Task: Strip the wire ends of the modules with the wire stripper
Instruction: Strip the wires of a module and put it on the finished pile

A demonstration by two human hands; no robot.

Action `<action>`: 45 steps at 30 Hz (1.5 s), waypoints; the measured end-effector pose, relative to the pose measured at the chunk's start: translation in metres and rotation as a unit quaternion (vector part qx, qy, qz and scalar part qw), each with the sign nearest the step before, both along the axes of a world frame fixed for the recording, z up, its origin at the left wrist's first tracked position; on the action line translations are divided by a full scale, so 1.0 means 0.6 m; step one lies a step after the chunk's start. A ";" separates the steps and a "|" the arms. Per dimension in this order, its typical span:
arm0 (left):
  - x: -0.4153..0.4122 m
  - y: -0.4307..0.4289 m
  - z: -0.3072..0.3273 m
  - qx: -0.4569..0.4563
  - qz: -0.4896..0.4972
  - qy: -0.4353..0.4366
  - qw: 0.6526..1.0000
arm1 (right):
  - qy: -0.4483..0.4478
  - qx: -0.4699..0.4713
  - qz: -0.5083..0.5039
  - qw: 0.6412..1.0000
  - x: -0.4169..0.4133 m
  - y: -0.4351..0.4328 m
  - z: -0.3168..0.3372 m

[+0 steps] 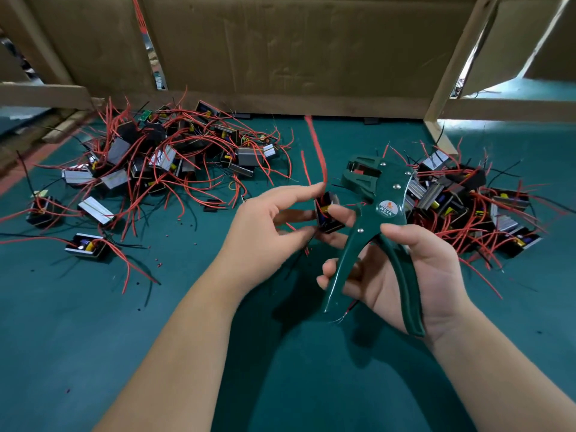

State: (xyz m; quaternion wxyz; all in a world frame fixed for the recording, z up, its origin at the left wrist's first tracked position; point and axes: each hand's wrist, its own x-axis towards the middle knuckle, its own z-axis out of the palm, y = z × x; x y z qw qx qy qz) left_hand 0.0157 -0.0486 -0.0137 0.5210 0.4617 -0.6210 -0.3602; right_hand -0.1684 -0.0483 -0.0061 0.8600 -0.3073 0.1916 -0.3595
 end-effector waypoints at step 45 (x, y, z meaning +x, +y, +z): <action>-0.011 0.002 0.023 -0.012 0.110 0.179 0.978 | 0.043 -0.058 0.104 0.992 0.015 0.020 -0.008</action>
